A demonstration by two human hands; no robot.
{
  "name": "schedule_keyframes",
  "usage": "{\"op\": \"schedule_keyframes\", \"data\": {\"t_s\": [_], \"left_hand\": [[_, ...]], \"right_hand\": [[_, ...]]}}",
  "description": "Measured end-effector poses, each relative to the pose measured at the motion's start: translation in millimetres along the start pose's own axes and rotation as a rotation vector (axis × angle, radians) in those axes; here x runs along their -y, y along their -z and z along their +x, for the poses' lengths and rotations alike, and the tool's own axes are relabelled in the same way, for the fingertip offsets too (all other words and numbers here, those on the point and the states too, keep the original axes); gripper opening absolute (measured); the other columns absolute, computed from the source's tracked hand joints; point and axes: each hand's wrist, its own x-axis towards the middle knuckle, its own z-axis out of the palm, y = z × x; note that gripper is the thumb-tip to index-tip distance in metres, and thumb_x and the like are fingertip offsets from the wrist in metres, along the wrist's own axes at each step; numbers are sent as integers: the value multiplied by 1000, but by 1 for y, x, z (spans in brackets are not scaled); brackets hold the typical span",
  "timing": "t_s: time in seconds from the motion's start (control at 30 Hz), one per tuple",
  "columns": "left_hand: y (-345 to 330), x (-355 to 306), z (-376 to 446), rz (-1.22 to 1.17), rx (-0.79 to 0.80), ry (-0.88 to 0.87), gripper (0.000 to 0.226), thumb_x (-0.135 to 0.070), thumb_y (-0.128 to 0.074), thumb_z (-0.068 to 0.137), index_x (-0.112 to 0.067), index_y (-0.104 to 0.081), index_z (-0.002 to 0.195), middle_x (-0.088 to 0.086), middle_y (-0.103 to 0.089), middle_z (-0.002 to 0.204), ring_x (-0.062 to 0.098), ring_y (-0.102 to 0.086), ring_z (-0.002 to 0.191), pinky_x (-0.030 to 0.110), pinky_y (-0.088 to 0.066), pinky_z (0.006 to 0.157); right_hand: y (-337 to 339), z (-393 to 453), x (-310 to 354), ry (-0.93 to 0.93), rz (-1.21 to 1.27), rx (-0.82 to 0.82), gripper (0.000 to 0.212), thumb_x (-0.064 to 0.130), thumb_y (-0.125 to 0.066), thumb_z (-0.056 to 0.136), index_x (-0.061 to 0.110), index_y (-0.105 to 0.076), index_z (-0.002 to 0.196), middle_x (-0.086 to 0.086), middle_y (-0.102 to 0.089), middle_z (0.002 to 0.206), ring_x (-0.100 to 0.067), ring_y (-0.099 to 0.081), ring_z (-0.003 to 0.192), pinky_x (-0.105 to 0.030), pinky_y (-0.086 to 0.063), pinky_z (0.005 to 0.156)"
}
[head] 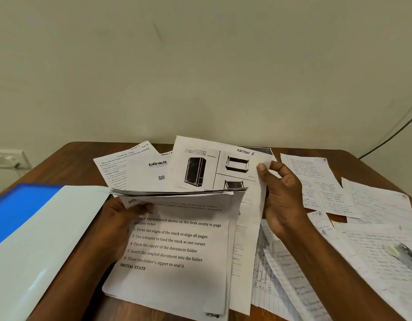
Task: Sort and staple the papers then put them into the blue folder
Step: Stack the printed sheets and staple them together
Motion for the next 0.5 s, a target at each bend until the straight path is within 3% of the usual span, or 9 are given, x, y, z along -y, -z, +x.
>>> {"op": "schedule_keyframes", "data": {"t_s": [0.13, 0.2, 0.33, 0.43, 0.5], "left_hand": [[4, 7, 3, 21, 24, -8, 37, 13, -65, 78, -16, -85, 89, 9, -81, 97, 22, -79, 88, 29, -63, 71], [10, 12, 6, 56, 18, -18, 34, 7, -68, 79, -14, -81, 102, 9, -80, 107, 22, -78, 98, 31, -64, 77], [41, 27, 11, 167, -34, 58, 24, -12, -68, 94, -6, -67, 118, 10, -72, 107, 18, -68, 123, 31, -51, 107], [39, 22, 5, 175, 3, 40, 59, -45, -80, 83, -4, -72, 126, 22, -71, 127, 43, -62, 128, 55, -50, 106], [19, 12, 2, 179, 56, 14, 41, -30, -82, 79, -11, -79, 116, 17, -75, 122, 35, -70, 117, 49, -56, 95]], "right_hand": [[-1, -1, -1, 12, -20, 5, 29, 18, -71, 96, 15, -64, 124, -6, -81, 98, -19, -79, 81, -44, -64, 73], [-1, -1, -2, 19, -22, 4, 32, 17, -71, 96, 12, -63, 126, -8, -81, 101, -22, -79, 85, -50, -63, 81], [-1, 2, -8, 32, -27, 1, 30, 13, -72, 95, 12, -63, 124, -12, -80, 105, -33, -77, 101, -60, -58, 94], [-1, 3, -13, 40, -39, 5, 21, 12, -72, 95, 17, -65, 114, -11, -81, 102, -34, -76, 102, -61, -57, 95], [0, 3, -16, 39, -46, 10, 19, 11, -71, 95, 19, -65, 111, -9, -81, 99, -33, -77, 100, -60, -58, 95]]}}
